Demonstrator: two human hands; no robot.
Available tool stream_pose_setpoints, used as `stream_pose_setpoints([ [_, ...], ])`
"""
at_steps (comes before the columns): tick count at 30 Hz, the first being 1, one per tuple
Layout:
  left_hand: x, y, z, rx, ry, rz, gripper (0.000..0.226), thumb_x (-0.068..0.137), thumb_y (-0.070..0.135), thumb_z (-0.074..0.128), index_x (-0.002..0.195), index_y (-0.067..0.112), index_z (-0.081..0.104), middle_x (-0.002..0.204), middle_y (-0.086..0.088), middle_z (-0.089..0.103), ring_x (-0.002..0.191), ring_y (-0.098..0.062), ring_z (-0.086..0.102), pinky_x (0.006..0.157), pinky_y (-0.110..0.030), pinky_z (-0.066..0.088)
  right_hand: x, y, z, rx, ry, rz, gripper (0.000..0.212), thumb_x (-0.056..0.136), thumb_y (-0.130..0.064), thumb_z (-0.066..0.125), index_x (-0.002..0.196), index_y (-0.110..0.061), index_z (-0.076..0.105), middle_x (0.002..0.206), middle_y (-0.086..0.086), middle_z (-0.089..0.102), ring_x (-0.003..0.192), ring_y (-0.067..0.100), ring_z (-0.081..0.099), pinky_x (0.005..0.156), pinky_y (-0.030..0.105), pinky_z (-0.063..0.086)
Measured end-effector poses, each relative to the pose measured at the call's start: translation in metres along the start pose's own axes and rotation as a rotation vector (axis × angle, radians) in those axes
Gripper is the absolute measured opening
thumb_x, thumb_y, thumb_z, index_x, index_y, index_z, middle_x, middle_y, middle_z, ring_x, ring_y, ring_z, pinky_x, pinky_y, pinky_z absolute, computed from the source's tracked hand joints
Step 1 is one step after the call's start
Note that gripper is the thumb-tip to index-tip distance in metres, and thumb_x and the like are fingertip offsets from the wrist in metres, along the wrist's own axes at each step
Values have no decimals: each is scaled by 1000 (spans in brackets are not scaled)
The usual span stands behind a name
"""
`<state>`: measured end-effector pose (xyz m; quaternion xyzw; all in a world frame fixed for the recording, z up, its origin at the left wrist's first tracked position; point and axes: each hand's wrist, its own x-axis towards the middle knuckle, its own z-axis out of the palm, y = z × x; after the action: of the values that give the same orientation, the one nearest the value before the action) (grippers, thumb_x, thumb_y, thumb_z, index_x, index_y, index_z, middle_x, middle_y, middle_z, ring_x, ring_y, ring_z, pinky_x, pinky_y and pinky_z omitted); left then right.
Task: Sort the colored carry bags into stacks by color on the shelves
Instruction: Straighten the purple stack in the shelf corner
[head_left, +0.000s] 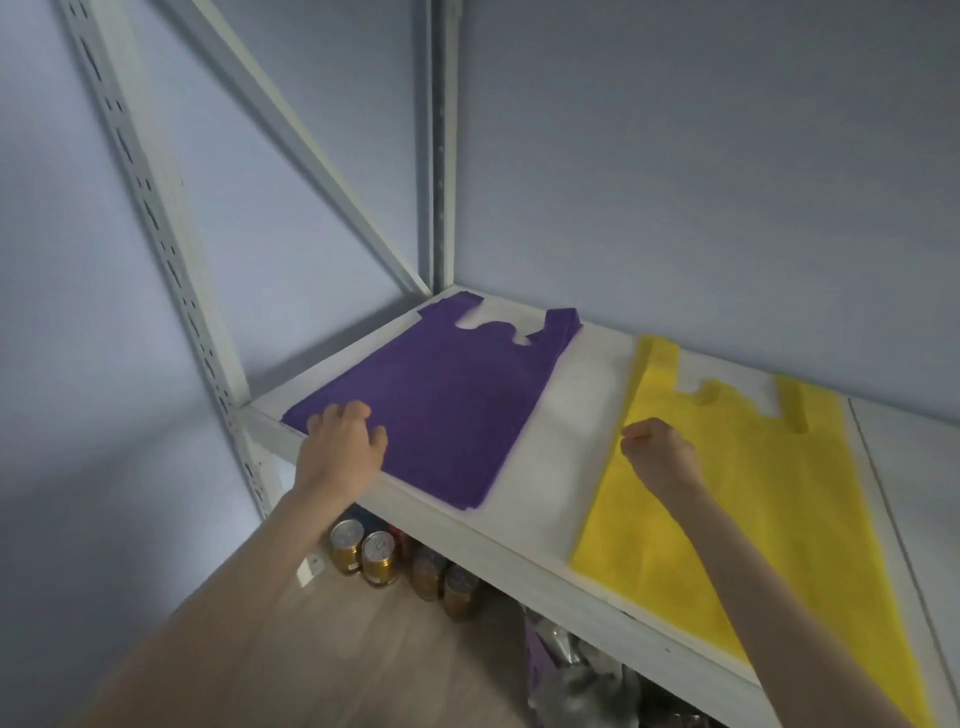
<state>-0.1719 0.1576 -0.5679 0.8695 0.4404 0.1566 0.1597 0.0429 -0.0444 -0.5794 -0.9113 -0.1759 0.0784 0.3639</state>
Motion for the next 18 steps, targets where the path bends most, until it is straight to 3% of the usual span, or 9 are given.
stream_pose_setpoints([
  [5,71,-30,-17,156,-121,-128,38,99,28,35,128,6,45,128,-14,50,120,-28,46,96,-35,44,57,-67,33,52,-1,180,30,92,-4,42,114,5,60,124,22,58,117,35,54,89,34,44],
  [7,93,-33,-17,148,-231,-167,41,99,32,34,129,6,42,130,-16,47,121,-29,45,99,-37,42,76,-84,38,119,-29,273,23,93,-9,41,103,-5,62,117,22,58,114,33,55,80,29,41],
  [8,102,-34,-14,123,-295,-180,45,98,35,36,131,5,39,132,-16,44,124,-31,43,101,-38,40,82,-88,39,132,-31,298,19,93,-11,42,86,-12,58,105,19,58,103,31,56,76,27,37],
  [10,117,-33,-7,98,-410,-186,54,96,40,41,135,3,34,137,-17,41,127,-31,41,104,-38,38,95,-89,43,144,-8,319,32,92,-11,44,62,-20,41,75,7,49,74,25,49,65,25,37],
  [12,126,-34,-1,118,-469,-171,60,94,41,45,137,1,32,137,-16,42,128,-29,42,105,-35,37,104,-88,47,107,4,323,36,90,-8,46,57,-17,36,62,2,38,56,18,38,53,24,33],
  [15,134,-36,2,136,-494,-131,54,94,31,46,136,3,28,138,-15,40,129,-28,40,106,-34,37,112,-86,44,128,1,335,30,89,-6,48,59,-8,42,58,6,39,55,20,40,51,24,31],
  [18,135,-36,1,126,-508,-89,54,93,23,46,139,3,25,140,-16,37,131,-29,37,108,-37,36,109,-90,38,243,-28,352,27,91,-9,47,65,-13,45,70,7,47,56,14,41,53,23,34],
])
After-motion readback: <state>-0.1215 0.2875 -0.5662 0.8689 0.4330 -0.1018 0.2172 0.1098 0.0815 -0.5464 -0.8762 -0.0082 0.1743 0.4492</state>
